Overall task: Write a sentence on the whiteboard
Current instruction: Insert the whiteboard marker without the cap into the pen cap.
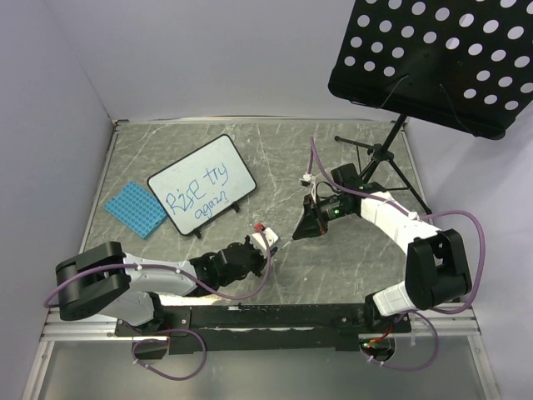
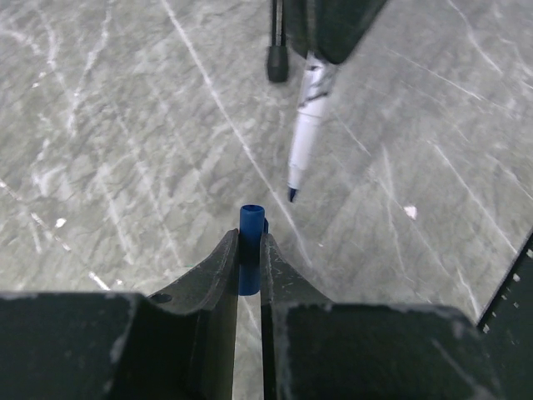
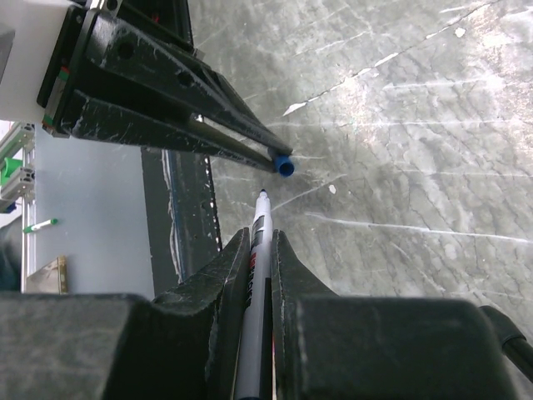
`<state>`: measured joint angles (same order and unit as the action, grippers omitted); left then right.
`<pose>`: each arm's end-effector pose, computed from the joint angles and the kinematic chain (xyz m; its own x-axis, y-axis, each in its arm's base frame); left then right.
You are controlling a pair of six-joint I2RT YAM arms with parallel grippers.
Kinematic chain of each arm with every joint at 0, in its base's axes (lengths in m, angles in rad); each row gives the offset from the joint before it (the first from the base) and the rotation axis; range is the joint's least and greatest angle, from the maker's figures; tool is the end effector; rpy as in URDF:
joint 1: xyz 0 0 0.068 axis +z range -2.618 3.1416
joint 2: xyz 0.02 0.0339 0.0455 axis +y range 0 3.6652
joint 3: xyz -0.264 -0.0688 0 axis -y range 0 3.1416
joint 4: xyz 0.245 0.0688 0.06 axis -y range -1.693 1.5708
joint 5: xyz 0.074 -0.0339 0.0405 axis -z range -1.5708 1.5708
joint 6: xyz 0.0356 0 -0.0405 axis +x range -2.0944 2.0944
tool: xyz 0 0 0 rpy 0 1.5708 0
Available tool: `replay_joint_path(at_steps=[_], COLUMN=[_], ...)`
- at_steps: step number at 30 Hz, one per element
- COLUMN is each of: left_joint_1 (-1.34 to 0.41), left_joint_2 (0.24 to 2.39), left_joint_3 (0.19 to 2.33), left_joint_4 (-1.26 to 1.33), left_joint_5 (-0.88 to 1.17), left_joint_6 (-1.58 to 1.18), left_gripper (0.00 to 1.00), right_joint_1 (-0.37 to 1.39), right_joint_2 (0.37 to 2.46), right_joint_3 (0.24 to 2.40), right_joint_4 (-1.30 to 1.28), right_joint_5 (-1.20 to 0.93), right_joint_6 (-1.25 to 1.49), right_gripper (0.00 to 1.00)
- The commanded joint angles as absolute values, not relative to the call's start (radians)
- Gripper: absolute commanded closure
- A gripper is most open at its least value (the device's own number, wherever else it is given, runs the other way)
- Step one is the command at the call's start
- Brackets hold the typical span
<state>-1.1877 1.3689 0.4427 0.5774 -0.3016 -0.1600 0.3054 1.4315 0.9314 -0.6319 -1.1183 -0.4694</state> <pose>0.1084 -0.2407 0.1754 -0.2506 0.2148 -0.9440 0.7510 0.6585 -0.0495 0.2433 0.1103 0.2290 -0.5457 -0.3794 -0.7472 -0.8328 0.1463 0.5339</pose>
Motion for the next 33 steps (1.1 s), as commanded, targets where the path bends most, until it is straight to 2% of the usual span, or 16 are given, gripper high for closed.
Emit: replay_joint_path(at_steps=[1,33], left_joint_1=[-1.187,-1.187], left_joint_2=[1.35,1.35], left_joint_3=[0.425,0.445], left_joint_4=[0.666,0.669], left_joint_5=[-0.229,-0.187], left_joint_6=[-0.117,-0.109], left_gripper=[0.99,0.99], right_joint_1=[0.31,0.321], right_joint_2=[1.434,1.463], right_joint_3=[0.974,0.974], right_joint_4=[-0.617,-0.617], right_joint_5=[-1.137,-1.146], right_joint_6=[-0.486,-0.477], right_gripper=[1.0,1.0])
